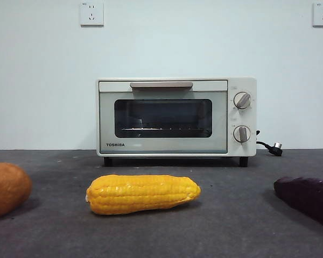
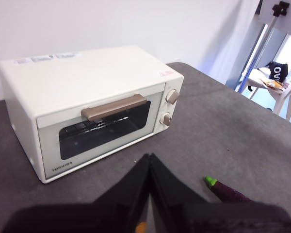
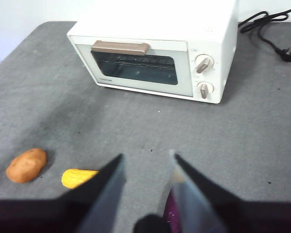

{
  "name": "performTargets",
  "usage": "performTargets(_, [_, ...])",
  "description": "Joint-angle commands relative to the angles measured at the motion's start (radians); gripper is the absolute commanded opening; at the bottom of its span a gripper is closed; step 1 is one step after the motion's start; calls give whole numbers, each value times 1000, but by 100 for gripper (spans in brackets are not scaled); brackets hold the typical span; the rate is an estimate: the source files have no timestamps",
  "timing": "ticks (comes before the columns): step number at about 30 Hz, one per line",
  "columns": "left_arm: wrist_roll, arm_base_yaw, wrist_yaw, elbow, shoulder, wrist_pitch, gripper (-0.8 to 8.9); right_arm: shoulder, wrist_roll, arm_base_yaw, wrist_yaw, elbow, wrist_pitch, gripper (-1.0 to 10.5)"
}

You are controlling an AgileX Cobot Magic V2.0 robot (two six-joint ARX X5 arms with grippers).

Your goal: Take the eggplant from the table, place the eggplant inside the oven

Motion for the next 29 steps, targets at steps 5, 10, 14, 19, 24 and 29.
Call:
performTargets(5, [21,-22,2,3,44,36,-6,4,-1,2,-30,3,-6,574])
performTargets(10, [21,-30,2,5,89,82,-6,17,0,2,-114,3,-40,574])
performTargets(14, [21,-31,2,37,154,97,-6,28,-1,2,-138,3,-63,573])
performTargets(19, [43,-33,1,114,264,97,-6,27,0,2,-140,3,-91,572])
performTargets(24, [72,-62,0,218,400,97,-6,27,-1,2,-142,3,-113,572])
performTargets(29, [109,-98,-8,323,546,96,-6,27,-1,2,-142,3,-134,570])
